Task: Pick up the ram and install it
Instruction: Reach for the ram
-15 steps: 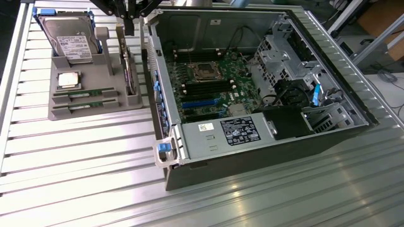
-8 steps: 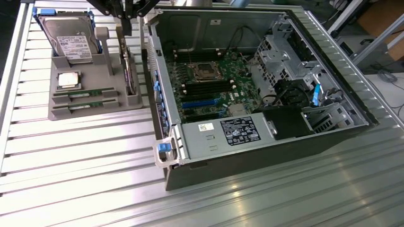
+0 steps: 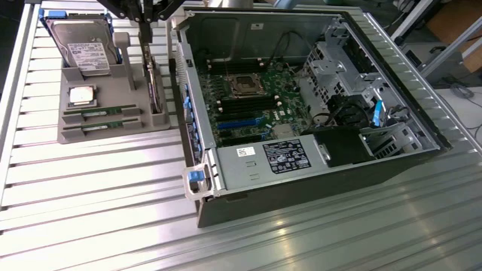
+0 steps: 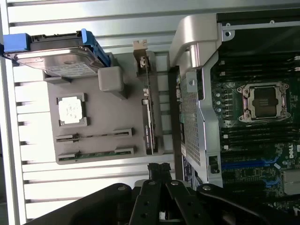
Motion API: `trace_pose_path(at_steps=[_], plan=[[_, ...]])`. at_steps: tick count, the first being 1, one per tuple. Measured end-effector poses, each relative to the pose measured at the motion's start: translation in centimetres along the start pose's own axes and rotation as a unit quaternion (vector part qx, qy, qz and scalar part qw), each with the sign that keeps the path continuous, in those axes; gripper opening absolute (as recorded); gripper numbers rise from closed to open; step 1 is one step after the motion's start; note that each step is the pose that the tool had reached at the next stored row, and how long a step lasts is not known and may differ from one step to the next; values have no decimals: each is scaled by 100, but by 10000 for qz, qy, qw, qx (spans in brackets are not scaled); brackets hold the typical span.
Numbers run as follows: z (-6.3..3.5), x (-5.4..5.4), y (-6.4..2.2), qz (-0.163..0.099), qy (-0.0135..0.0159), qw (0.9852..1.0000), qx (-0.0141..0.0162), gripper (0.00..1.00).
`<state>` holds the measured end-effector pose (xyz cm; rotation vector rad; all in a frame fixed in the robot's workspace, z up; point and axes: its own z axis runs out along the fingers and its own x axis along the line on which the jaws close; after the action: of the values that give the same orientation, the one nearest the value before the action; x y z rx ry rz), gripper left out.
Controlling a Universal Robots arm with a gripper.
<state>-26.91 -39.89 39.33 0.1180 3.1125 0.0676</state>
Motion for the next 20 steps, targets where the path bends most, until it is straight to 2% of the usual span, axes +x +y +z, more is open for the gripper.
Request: trace_pose_path(at_steps=[20], plan=[[-4, 124, -9, 0, 0, 10000, 0, 11]])
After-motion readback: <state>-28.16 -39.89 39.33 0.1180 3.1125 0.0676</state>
